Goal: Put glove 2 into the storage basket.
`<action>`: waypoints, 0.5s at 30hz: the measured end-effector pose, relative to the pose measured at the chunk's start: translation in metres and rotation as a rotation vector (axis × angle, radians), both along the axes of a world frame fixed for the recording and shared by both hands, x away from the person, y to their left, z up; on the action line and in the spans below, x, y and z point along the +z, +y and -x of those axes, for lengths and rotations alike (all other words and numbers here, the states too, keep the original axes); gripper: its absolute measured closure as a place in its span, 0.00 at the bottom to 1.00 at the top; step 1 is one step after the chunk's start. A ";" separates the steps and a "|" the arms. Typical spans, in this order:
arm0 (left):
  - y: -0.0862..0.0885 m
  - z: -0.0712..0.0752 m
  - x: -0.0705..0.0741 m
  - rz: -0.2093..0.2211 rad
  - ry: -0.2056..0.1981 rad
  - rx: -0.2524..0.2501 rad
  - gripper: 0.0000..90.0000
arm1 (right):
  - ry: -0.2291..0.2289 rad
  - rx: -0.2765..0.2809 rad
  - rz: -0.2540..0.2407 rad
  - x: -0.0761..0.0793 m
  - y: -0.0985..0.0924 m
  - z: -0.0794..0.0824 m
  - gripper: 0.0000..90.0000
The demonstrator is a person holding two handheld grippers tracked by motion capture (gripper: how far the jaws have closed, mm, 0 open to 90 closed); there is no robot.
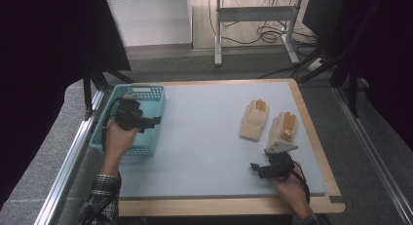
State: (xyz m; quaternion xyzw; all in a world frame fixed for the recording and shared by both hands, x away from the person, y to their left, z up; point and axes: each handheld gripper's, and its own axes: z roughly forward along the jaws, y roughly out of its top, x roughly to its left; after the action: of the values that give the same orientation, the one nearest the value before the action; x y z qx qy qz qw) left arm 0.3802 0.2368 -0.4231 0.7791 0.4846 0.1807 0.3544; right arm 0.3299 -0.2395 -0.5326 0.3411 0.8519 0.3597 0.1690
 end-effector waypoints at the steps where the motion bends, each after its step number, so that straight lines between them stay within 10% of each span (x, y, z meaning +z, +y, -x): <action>1: -0.011 0.005 0.001 0.011 -0.022 -0.028 0.01 | 0.000 0.000 0.000 0.000 0.000 0.000 0.22; 15: -0.086 0.041 -0.024 0.012 -0.094 -0.172 0.01 | 0.001 -0.001 -0.002 0.000 0.000 0.000 0.22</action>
State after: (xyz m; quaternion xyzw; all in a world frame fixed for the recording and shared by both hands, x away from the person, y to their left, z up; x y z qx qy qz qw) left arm 0.3396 0.1512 -0.4472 0.8062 0.3999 0.1829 0.3956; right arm 0.3299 -0.2394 -0.5326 0.3419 0.8515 0.3601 0.1686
